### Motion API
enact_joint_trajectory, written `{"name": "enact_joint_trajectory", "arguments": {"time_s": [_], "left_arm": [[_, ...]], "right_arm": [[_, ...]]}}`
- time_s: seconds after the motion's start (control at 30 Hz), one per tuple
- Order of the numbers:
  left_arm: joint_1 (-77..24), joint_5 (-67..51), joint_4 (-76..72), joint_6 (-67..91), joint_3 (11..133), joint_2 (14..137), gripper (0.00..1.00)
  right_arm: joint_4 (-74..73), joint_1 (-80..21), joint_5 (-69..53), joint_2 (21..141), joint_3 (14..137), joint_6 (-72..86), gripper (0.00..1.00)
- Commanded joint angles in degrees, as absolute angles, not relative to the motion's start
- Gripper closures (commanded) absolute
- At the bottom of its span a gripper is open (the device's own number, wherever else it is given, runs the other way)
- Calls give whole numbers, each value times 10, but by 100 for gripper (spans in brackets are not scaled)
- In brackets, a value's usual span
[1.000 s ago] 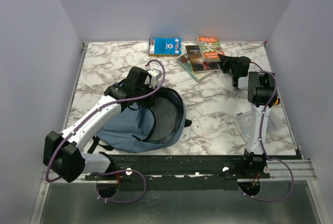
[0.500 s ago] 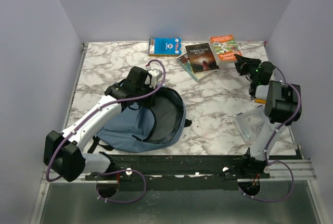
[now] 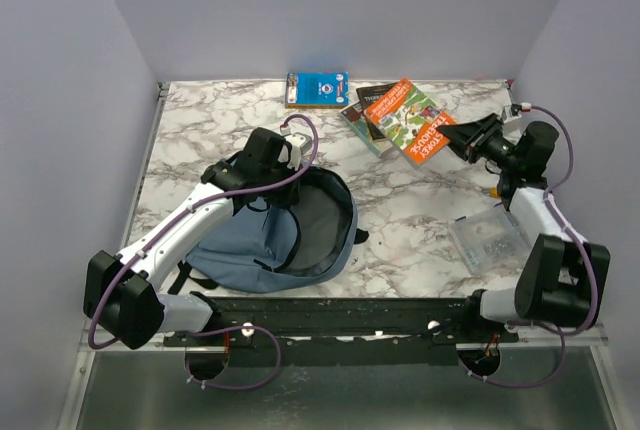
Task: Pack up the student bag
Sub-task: Place the book in the student bag.
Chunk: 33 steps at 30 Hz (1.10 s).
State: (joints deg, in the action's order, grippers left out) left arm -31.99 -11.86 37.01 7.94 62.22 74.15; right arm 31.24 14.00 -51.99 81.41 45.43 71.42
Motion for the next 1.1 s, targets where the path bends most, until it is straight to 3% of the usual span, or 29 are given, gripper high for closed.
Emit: {"name": "enact_joint_trajectory", "arguments": {"time_s": [0.0,0.17,0.33,0.7,0.87,1.07], "left_arm": [[-322,-124,361,90,628,719,100],[-322,-82,361,103,628,704,100],[-322,-67,356,109,625,683,100],[-321,-52,334,111,609,633,100],[-322,-45,319,109,596,611,100],[-321,-61,315,107,595,610,100]], "right_arm": [[85,118,-578,691,448,559,99],[-21,82,-611,597,440,525,100],[-153,4,-615,584,466,462,99],[-55,-170,-608,583,435,558,99],[-105,-193,-556,618,441,514,99],[-40,-214,-525,664,423,544,99]]}}
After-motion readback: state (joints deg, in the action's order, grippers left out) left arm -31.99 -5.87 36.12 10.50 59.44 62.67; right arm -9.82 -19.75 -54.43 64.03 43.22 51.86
